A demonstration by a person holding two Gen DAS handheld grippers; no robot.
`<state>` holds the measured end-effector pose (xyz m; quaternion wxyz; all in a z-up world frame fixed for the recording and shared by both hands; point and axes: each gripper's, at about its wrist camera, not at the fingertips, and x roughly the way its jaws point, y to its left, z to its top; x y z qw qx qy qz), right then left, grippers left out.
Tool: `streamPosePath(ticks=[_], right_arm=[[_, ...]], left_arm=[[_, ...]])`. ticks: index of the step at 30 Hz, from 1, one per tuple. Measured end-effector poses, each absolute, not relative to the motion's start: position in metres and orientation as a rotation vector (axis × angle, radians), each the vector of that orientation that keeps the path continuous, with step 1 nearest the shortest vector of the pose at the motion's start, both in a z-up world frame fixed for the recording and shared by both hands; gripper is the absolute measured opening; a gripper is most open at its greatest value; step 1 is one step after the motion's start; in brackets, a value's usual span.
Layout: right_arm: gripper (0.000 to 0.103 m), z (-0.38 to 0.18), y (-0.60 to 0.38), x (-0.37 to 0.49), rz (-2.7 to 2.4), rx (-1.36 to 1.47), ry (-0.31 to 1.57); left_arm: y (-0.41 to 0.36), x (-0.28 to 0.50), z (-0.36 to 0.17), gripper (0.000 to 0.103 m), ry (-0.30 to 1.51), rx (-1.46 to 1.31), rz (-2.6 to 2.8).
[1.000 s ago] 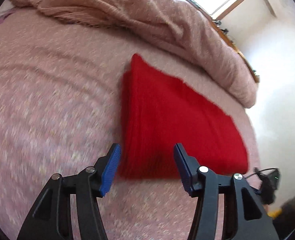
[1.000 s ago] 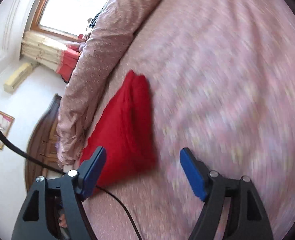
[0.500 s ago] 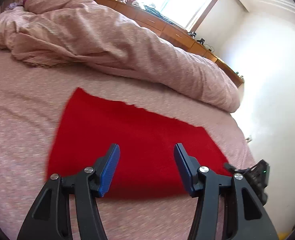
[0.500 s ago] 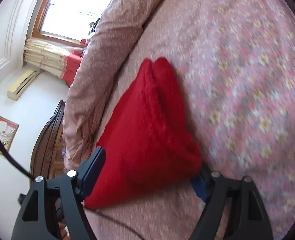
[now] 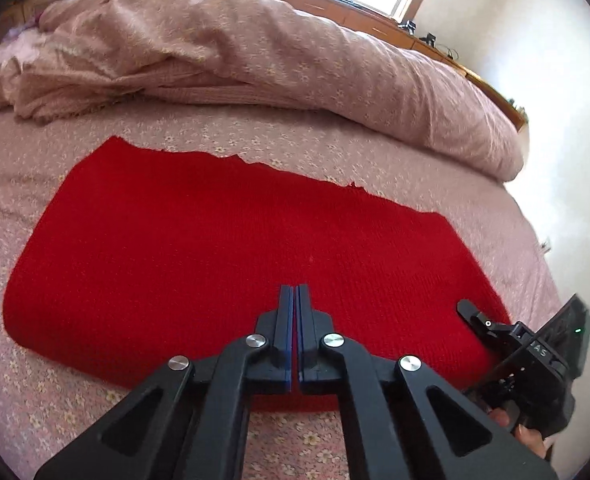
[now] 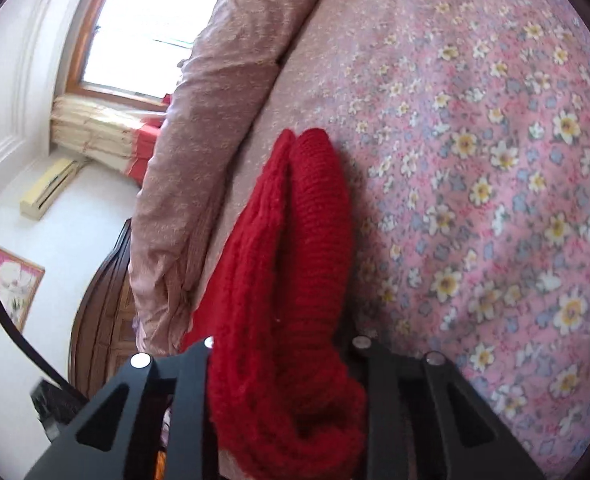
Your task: Fold small clothes
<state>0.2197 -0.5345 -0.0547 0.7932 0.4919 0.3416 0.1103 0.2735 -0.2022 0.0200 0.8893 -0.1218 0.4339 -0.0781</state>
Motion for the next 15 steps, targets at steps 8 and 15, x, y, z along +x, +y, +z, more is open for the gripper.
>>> streamPosePath(ticks=[8,15], right_arm=[[0.025,-0.051,-0.545,0.217,0.284,1.059,0.721],[0.023,0.018,-0.509,0.239,0.299,0.859,0.738]], left_arm=[[-0.235,0.263,-0.027,0.000,0.949,-0.089,-0.190],[-0.240,0.256,-0.029,0.000,0.897,-0.068,-0.182]])
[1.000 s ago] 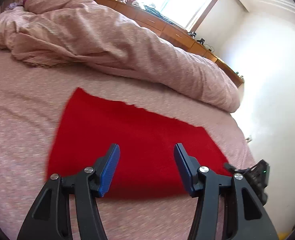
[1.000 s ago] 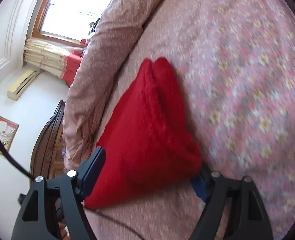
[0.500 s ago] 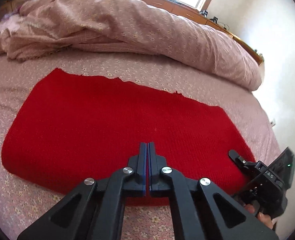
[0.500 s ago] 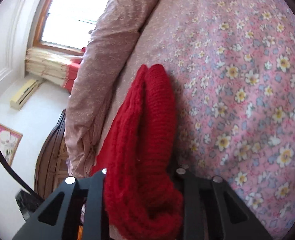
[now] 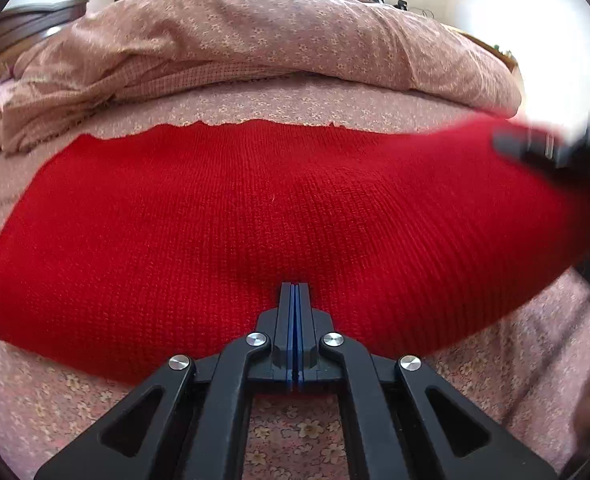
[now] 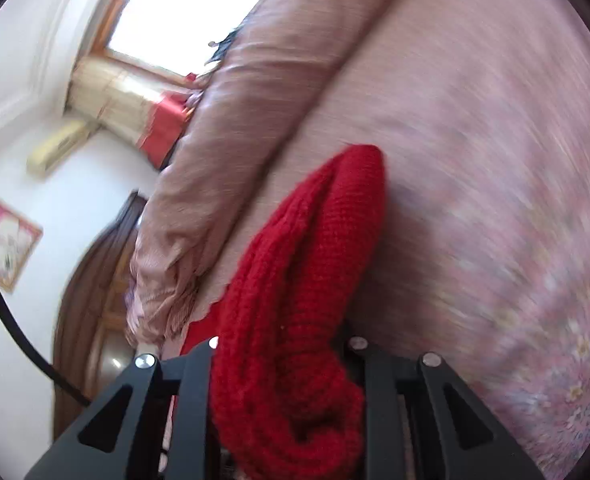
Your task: Fold small clothes
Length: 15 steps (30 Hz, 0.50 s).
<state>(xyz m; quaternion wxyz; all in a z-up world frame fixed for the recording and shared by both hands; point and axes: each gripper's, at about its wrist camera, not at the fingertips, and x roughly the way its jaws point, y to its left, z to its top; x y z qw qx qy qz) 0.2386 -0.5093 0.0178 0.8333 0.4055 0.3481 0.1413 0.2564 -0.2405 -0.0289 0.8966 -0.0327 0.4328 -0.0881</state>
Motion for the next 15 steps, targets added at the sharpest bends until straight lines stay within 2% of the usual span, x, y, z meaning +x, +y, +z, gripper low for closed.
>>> streamPosePath(ticks=[6,12,15], right_arm=[[0.023,0.107,-0.386,0.259,0.351,0.384,0.765],[0.023,0.109,-0.300,0.257,0.380,0.190,0.829],[0.023,0.107,-0.293,0.253,0.363,0.173,0.829]], left_arm=[[-0.218,0.262,-0.028,0.000,0.914,-0.220,-0.264],[-0.175,0.262,-0.026,0.000,0.943,-0.456,-0.388],[-0.118,0.223,0.012,0.000,0.820,-0.458,-0.327]])
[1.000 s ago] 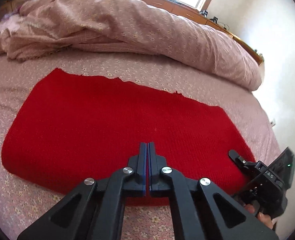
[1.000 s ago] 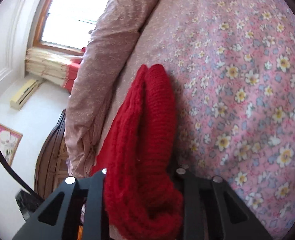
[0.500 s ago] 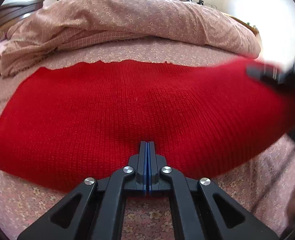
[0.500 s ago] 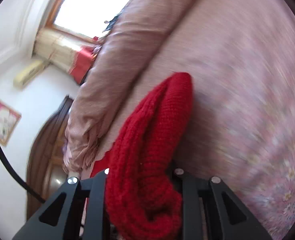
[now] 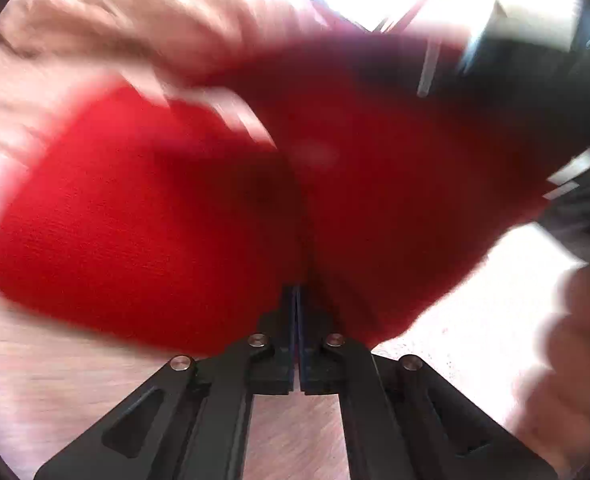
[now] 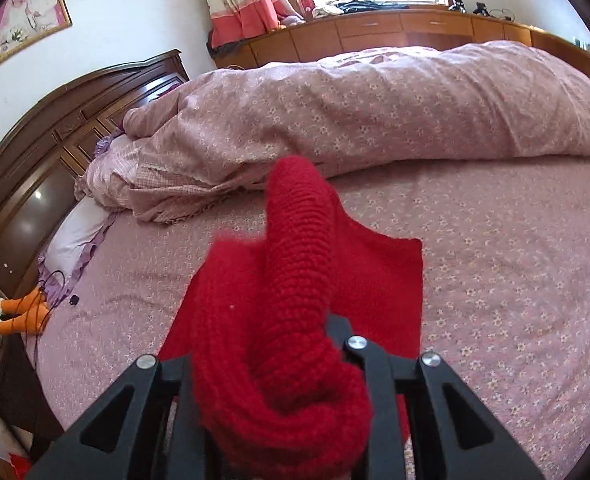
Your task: Fold small clothes
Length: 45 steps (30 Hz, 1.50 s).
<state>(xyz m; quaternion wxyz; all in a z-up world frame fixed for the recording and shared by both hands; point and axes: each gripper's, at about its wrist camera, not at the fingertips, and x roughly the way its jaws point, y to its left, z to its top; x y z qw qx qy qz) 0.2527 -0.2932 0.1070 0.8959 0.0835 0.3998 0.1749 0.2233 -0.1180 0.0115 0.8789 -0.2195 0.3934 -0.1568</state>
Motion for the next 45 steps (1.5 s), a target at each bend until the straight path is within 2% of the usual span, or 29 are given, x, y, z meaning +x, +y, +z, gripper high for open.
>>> streamPosePath(ticks=[3,5,10,13,14,16,20,23,24,29,32,35,38,45], right_arm=[[0.023,0.105,-0.281,0.249,0.345,0.155,0.828],[0.023,0.100,-0.267,0.257,0.321,0.132,0.851],[0.023,0.113,-0.228,0.290,0.233,0.147,0.874],[0.023,0.126,-0.234,0.300,0.189,0.313,0.828],[0.023,0.123,-0.241,0.298,0.167,0.432,0.802],[0.023,0.109,-0.235,0.292,0.147,0.466,0.816],[0.024,0.056,-0.164,0.273,0.198,0.085,0.945],[0.025,0.034,-0.108,0.245,0.180,-0.303,0.888],[0.025,0.034,-0.099,0.240,0.160,-0.356,0.873],[0.024,0.079,-0.098,0.227,0.261,-0.197,0.712],[0.025,0.070,-0.082,0.230,0.248,-0.248,0.722],[0.031,0.028,-0.064,0.249,0.178,-0.345,0.893],[0.043,0.034,-0.061,0.235,0.213,-0.324,0.800],[0.090,0.091,-0.142,0.195,0.500,0.116,0.634]], left_arm=[[-0.050,0.195,0.051,0.000,0.717,-0.349,-0.240],[-0.006,0.195,0.059,0.000,0.728,-0.397,-0.221],[0.080,0.194,0.032,0.000,0.712,-0.636,-0.093],[0.096,0.199,0.014,0.000,0.757,-0.726,-0.085],[0.097,0.202,0.011,0.000,0.762,-0.737,-0.077],[0.097,0.206,0.011,0.000,0.772,-0.751,-0.073],[0.086,0.210,0.018,0.000,0.756,-0.756,-0.104],[0.084,0.208,0.022,0.000,0.747,-0.722,-0.091],[0.095,0.207,0.021,0.000,0.748,-0.723,-0.091],[0.100,0.210,0.014,0.000,0.773,-0.763,-0.091],[0.100,0.212,0.014,0.000,0.777,-0.754,-0.083],[0.100,0.212,0.013,0.000,0.785,-0.746,-0.080],[0.104,0.213,0.011,0.000,0.792,-0.756,-0.083],[0.113,0.194,0.030,0.002,0.697,-0.817,-0.149]])
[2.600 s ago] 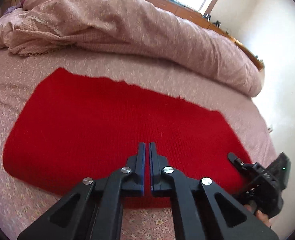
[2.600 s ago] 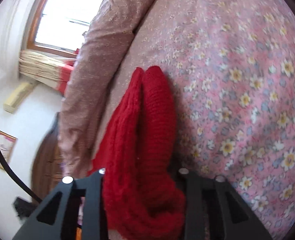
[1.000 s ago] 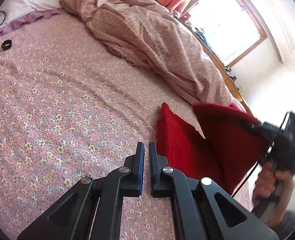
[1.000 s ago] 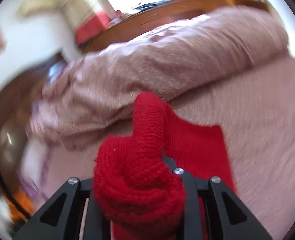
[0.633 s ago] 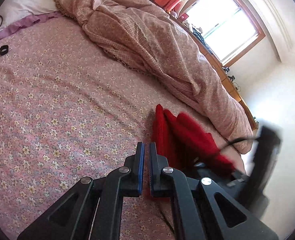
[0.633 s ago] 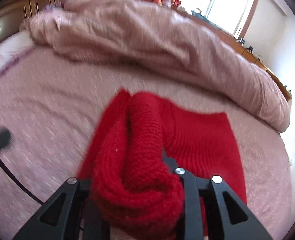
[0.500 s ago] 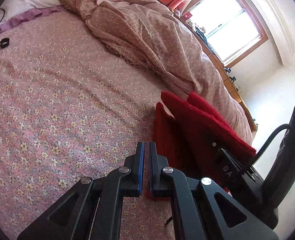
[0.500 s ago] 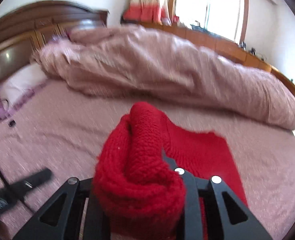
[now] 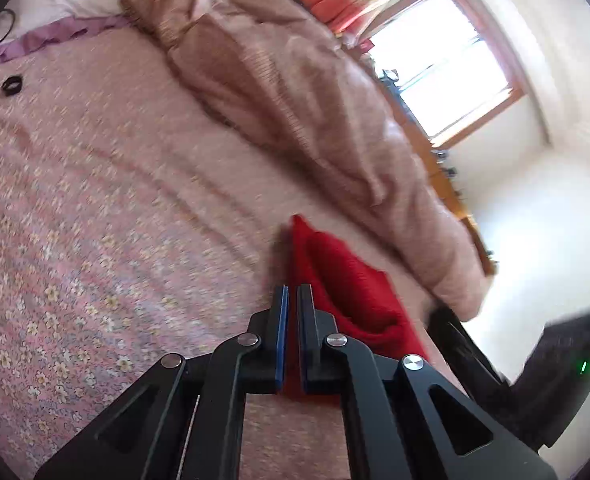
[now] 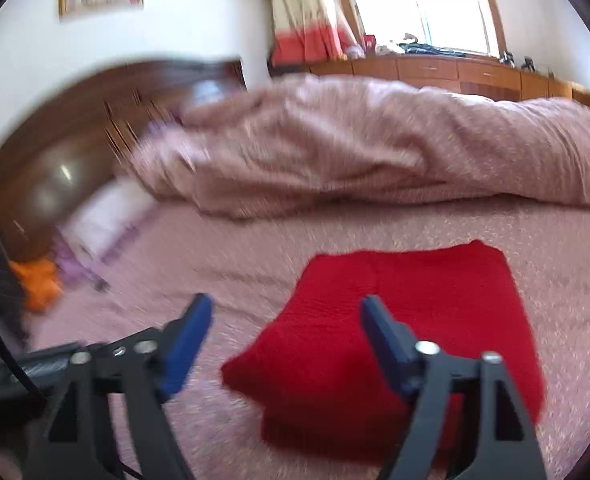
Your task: Fold small clothes
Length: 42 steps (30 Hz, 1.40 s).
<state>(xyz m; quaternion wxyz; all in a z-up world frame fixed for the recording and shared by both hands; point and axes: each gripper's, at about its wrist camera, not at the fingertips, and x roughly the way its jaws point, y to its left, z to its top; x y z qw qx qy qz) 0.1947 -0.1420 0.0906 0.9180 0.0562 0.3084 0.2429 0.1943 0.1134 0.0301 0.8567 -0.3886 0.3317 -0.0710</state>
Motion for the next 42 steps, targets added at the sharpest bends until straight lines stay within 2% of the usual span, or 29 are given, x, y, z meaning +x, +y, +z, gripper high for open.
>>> streamPosePath(ticks=[2,4,7,12,14,15,16,21,25,29,30,31,42], right_arm=[[0.095,0.102,-0.178,0.171,0.479,0.160,0.570],[0.099,0.105,-0.204,0.151,0.433,0.148,0.513],[0.101,0.093,-0.240,0.130,0.385,0.092,0.472],[0.101,0.053,-0.267,0.139,0.328,0.056,0.604],[0.101,0.041,-0.267,0.137,0.314,0.035,0.611],[0.101,0.035,-0.263,0.138,0.297,0.001,0.609],[0.101,0.031,-0.260,0.138,0.275,-0.030,0.608],[0.101,0.019,-0.261,0.138,0.215,-0.084,0.599],[0.101,0.009,-0.254,0.151,0.215,-0.103,0.642],[0.101,0.008,-0.249,0.163,0.208,-0.099,0.647],[0.101,0.009,-0.248,0.165,0.208,-0.098,0.641],[0.101,0.010,-0.246,0.166,0.200,-0.103,0.631],[0.101,0.002,-0.212,0.181,0.145,-0.223,0.641]], left_arm=[[0.111,0.195,0.032,0.015,0.695,-0.825,-0.196],[0.105,0.203,0.026,0.036,0.735,-0.880,-0.283],[0.088,0.218,0.009,0.043,0.833,-0.974,-0.414],[0.060,0.231,0.000,0.047,0.931,-1.004,-0.519],[0.056,0.236,0.006,0.056,0.894,-1.026,-0.563],[0.053,0.241,0.010,0.066,0.883,-1.022,-0.577],[0.051,0.247,0.014,0.070,0.886,-1.013,-0.575],[0.042,0.274,0.000,0.075,0.957,-1.034,-0.486],[0.036,0.281,-0.010,0.075,1.036,-0.975,-0.385],[0.041,0.276,0.000,0.071,0.945,-0.994,-0.367],[0.045,0.269,0.000,0.054,0.911,-1.005,-0.383],[0.046,0.268,0.003,0.026,0.891,-1.003,-0.397],[0.021,0.265,0.026,0.023,0.817,-0.919,-0.505]])
